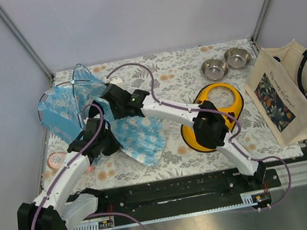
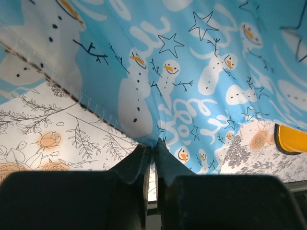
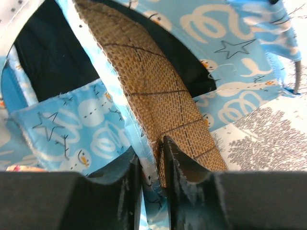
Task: Set up the pet tent
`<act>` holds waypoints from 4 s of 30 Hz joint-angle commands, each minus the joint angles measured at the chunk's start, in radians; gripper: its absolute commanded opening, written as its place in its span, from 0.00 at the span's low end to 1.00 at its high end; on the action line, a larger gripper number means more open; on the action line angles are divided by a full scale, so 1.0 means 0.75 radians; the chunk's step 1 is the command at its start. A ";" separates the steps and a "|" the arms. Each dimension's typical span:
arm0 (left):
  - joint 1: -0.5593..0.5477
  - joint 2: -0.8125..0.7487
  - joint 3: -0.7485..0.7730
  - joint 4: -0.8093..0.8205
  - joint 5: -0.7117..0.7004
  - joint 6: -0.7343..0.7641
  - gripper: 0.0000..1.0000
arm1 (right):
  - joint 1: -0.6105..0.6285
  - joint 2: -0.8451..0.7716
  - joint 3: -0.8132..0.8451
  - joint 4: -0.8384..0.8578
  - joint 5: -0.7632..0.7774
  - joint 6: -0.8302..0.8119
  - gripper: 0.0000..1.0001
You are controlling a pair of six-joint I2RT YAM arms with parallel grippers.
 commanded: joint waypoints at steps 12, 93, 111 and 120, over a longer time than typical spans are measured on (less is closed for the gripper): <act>0.026 -0.102 0.028 0.077 -0.061 -0.046 0.64 | -0.044 -0.145 -0.147 0.100 0.003 -0.120 0.80; 0.324 0.010 0.057 0.353 -0.168 -0.555 0.00 | -0.048 0.311 0.372 -0.108 -0.120 -0.223 0.57; 0.349 0.049 0.049 0.281 -0.178 -0.529 0.00 | -0.060 -0.240 -0.297 0.397 -0.279 -0.302 0.97; 0.355 0.082 0.061 0.273 -0.168 -0.502 0.00 | -0.060 -0.348 -0.530 0.640 -0.272 -0.255 0.99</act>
